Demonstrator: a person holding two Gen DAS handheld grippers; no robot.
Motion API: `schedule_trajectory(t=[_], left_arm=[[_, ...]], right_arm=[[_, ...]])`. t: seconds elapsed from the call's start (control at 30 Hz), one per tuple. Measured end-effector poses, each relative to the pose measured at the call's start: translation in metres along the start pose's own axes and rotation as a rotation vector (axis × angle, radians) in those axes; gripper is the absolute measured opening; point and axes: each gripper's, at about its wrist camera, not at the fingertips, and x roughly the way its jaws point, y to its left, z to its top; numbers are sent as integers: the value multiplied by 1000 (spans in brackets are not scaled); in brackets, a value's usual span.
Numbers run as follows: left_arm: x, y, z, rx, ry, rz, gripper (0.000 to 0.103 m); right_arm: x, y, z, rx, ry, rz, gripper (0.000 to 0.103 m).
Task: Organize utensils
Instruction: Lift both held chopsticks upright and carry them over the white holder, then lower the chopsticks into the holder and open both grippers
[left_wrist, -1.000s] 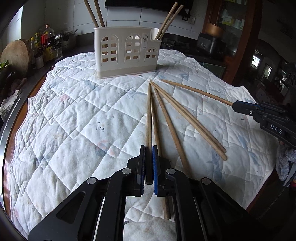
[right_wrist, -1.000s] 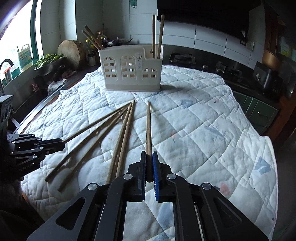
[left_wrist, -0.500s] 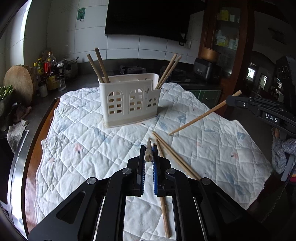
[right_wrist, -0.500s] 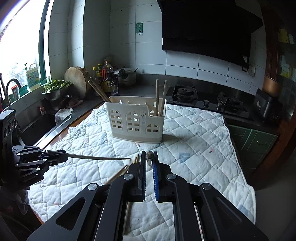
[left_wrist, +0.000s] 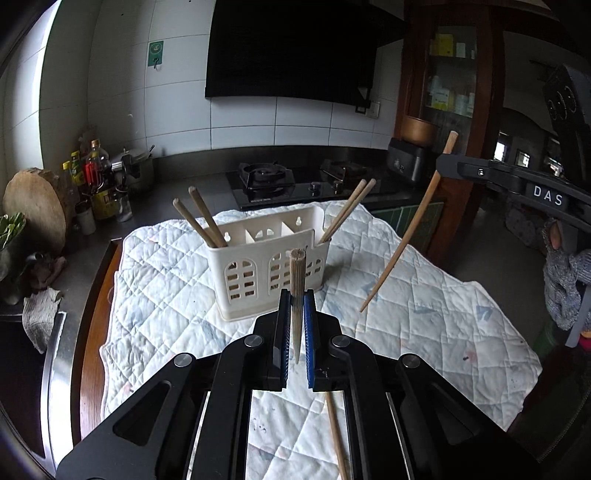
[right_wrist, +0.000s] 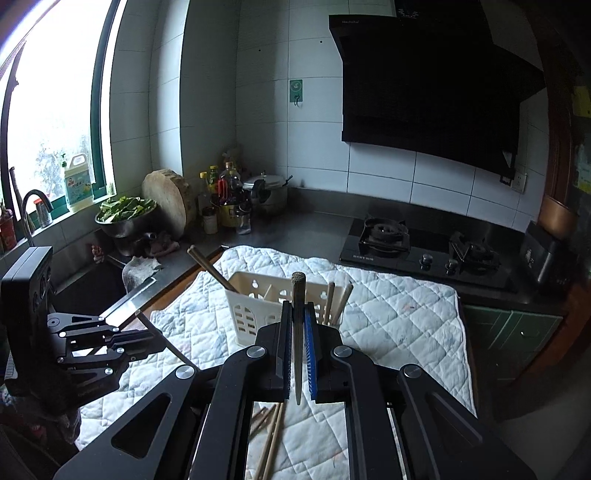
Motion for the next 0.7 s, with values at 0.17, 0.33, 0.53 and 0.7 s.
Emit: schedule_trajectory(t=[0.17,0.33,0.53,0.7], left_arm=[[-13,6,34,10,-72,5,6],[-24,11,71,28,-161,37,6],[-27,26,99,-5,-244,69,6],[-18,44,108,-66,-266,78,6]], right_arm=[[11,5,27,-18,-40,-6,7],[26,4,47,-27,-71,-30,7],[43,-7,63,-11,-87,-43,7],[58,-10,72,-4,-95,-57,7]])
